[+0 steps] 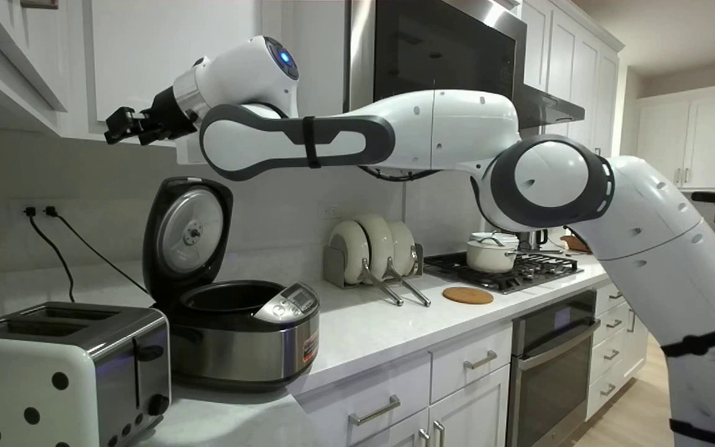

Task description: Close the cooker

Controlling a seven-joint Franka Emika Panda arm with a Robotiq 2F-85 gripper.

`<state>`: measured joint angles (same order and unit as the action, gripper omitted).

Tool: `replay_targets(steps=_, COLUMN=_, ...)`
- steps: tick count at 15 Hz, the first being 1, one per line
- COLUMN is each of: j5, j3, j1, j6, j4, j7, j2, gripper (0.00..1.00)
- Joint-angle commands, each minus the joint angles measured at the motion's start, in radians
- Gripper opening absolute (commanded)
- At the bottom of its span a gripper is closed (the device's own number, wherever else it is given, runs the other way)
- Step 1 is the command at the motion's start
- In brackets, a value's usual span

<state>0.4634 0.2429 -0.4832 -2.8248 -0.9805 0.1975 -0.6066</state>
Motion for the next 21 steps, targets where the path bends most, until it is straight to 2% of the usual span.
replay_targets(steps=1, j5=-0.025, j3=-0.149, j1=-0.103, j6=0.073, j4=0.181, j7=0.033, j2=-0.092, gripper=0.34)
replay_targets(steps=2, j5=-0.023, j3=-0.184, j1=-0.120, j6=0.092, j4=0.218, j7=0.048, j2=-0.112, gripper=0.27)
replay_targets(steps=3, j5=0.022, j3=-0.178, j1=-0.109, j6=0.110, j4=0.237, j7=0.082, j2=-0.119, gripper=0.20)
replay_targets(steps=5, j5=0.024, j3=-0.220, j1=-0.128, j6=0.151, j4=0.278, j7=0.105, j2=-0.130, gripper=0.05)
replay_targets(steps=6, j5=0.023, j3=-0.231, j1=-0.131, j6=0.173, j4=0.295, j7=0.108, j2=-0.135, gripper=0.00)
replay_targets(steps=11, j5=0.015, j3=-0.270, j1=-0.142, j6=0.298, j4=0.339, j7=0.098, j2=-0.131, gripper=0.00)
replay_targets(steps=21, j5=-0.002, j3=-0.249, j1=-0.153, j6=0.543, j4=0.383, j7=0.065, j2=-0.121, gripper=0.00)
